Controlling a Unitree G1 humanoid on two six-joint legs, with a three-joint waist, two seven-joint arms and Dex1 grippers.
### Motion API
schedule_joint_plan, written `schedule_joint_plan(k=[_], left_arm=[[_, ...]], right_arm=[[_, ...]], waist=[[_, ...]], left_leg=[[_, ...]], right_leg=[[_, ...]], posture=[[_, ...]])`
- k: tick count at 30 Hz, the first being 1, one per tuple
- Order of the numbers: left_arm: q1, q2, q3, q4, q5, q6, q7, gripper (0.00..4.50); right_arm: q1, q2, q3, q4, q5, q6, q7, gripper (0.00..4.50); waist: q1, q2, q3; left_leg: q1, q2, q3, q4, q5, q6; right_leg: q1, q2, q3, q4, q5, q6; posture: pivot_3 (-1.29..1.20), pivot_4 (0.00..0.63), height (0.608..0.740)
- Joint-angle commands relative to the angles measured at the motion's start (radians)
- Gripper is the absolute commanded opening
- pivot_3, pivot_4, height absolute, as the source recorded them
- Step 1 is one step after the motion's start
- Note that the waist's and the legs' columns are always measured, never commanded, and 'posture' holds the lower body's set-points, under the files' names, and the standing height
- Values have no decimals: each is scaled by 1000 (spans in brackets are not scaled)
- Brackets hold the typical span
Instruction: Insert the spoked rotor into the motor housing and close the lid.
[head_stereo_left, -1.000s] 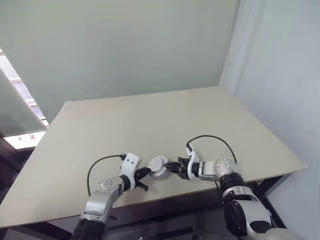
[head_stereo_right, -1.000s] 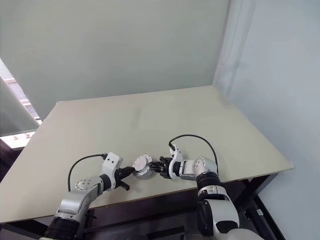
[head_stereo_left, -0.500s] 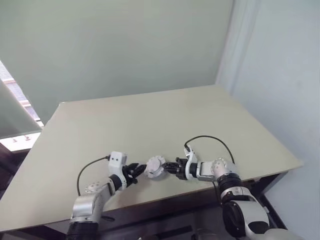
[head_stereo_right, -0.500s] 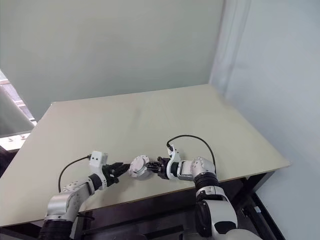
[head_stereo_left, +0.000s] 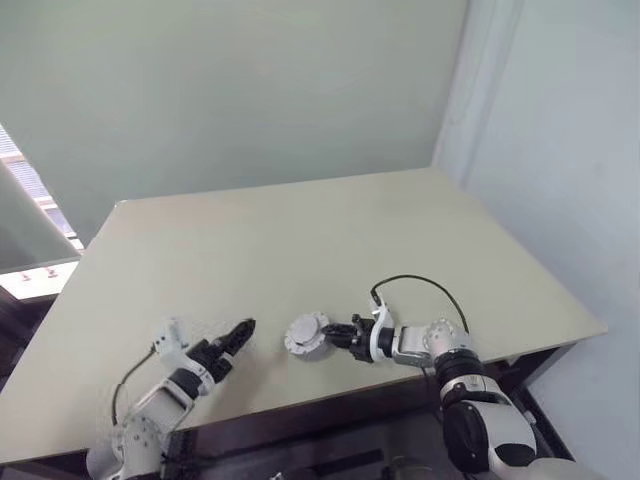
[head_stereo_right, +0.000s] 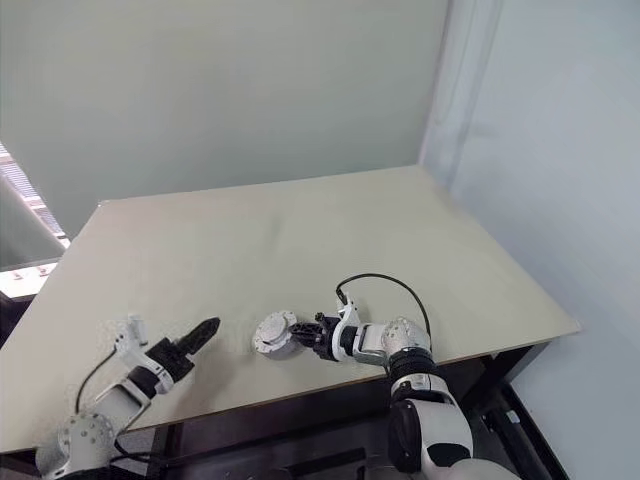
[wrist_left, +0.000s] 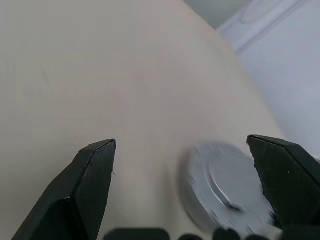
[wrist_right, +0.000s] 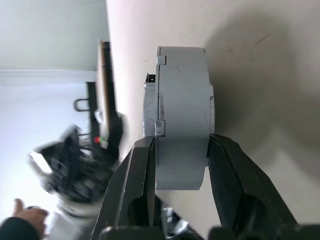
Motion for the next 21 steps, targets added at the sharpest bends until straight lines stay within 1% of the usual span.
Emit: schedule_joint_plan(k=[1, 5, 9, 11, 16, 21], left_arm=[[17, -32, 10, -72, -86, 34, 30, 4500], [38, -76, 13, -81, -159, 62, 63, 4500], [30, -123, 41, -70, -277, 77, 95, 4500], [23, -141, 43, -65, -314, 74, 113, 4500], [-1, -164, 18, -37, -354, 68, 138, 4500], [-24, -174, -20, 6, -348, 69, 138, 4500]], right_arm=[[-24, 28, -45, -46, 85, 23, 13, 1245], [-28, 45, -69, -80, 127, 52, 4, 1245], [-25, 64, -75, -121, 159, 83, -9, 1245], [-23, 72, -73, -142, 174, 98, -15, 1245], [-18, 85, -60, -183, 201, 133, -26, 1245], [-10, 98, -44, -230, 229, 169, -32, 1245]], waist=[[2, -1, 0], [6, -1, 1], [5, -1, 1], [5, -1, 1], [5, -1, 1], [5, -1, 1]], left_leg=[[-1, 0, 0, 0, 0, 0], [-1, -1, 0, 0, 0, 0], [-1, -1, 0, 1, 0, 0], [-1, 0, 0, 1, 0, 0], [-1, 0, 1, 1, 0, 0], [-1, -1, 1, 1, 0, 0]], right_leg=[[-1, 0, 0, 0, 0, -1], [0, 0, 0, -1, 0, -1], [0, 0, 0, -1, 0, -1], [0, 0, 0, -1, 0, -1], [0, 0, 0, -1, 0, -1], [0, 0, 0, -1, 0, -1]], posture=[[0, 0, 740], [0, 0, 740], [0, 0, 740], [0, 0, 740], [0, 0, 740], [0, 0, 740]])
